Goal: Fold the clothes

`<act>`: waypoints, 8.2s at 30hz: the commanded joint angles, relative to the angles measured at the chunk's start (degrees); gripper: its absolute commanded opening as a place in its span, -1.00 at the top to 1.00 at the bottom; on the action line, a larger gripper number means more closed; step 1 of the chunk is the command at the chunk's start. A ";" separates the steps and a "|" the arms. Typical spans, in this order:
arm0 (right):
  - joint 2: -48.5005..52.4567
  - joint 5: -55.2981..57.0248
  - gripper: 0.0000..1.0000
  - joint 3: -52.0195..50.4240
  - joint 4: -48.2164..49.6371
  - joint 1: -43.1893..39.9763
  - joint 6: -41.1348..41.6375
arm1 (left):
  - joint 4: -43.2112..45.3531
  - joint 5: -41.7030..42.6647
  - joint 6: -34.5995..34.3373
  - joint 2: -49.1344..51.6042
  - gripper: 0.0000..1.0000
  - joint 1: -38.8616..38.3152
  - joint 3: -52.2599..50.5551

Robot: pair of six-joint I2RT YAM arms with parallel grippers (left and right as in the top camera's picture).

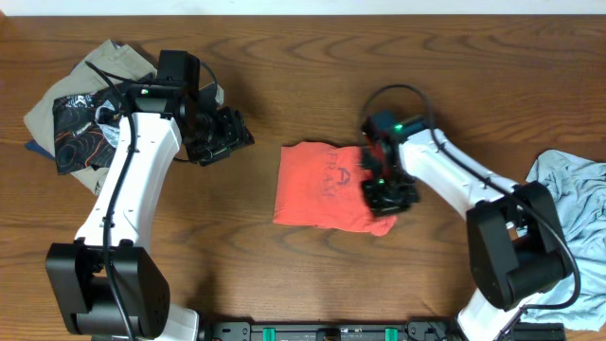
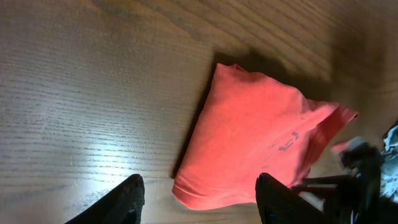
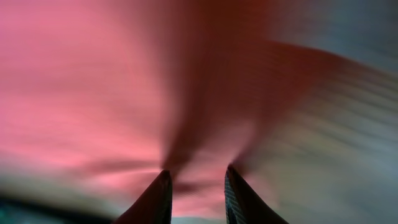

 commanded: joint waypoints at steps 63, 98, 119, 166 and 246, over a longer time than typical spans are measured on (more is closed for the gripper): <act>-21.73 5.86 -0.04 -9.75 30.23 -6.97 -4.63 | 8.50 1.36 20.31 11.93 -0.83 -10.45 3.10; -28.74 8.46 -0.03 -9.77 17.20 -9.05 -4.63 | 14.62 -2.73 19.50 21.97 0.88 -11.96 7.02; -28.74 8.46 -0.01 -9.77 15.37 -11.06 -4.59 | 24.48 -14.21 14.78 2.73 0.88 27.28 8.02; -28.74 8.46 -0.04 -9.77 13.77 -11.06 -4.59 | 34.01 3.19 5.29 25.03 -0.93 36.85 8.72; -69.59 3.30 -0.99 -30.95 13.66 -22.21 2.71 | -6.32 -26.03 12.46 -68.83 -0.96 -9.99 -21.90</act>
